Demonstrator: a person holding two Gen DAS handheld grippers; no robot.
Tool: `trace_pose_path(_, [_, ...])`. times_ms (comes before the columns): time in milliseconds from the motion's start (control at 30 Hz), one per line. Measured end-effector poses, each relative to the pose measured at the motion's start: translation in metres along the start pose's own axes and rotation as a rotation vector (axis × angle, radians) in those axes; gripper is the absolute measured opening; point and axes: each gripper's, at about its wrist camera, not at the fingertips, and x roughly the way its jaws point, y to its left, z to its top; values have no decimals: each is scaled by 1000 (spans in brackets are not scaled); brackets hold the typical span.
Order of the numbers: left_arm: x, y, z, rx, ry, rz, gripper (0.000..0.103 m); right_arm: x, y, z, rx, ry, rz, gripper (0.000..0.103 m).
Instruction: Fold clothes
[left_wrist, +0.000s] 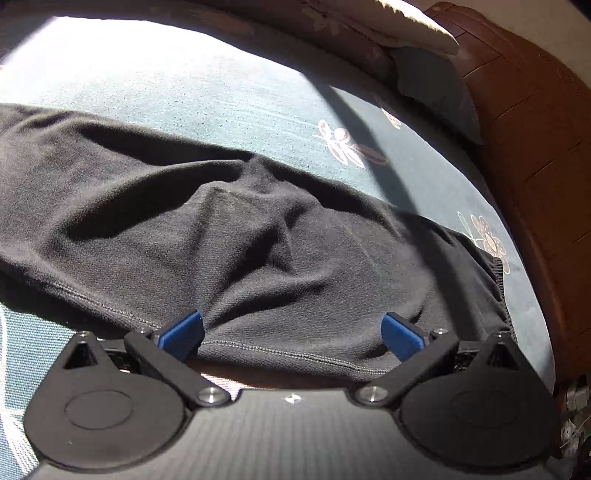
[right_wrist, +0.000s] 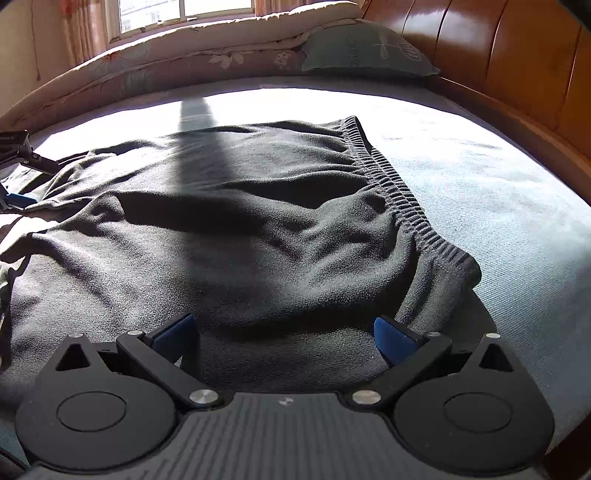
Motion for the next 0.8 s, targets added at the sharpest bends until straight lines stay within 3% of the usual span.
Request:
trace_pose_path(133, [4,-4,24,-31,-44,-15,102,0,0,0,-1,-4,1,103])
trace_pose_path(433, [45,-19,35,13,-23,-9,102,1,0,2,-4,11,1,103])
trace_pose_path(533, [36,-24,28,70,44,-15,102,1,0,3,-4,19,2,103])
trace_pose_path(700, [24,-25,49,46,-30,-51,102,3,1,5,-7,22,0,103])
trace_pose_path(800, [48,-24,58,5,-24,-83,102,3,2,5,-6,21,-4,103])
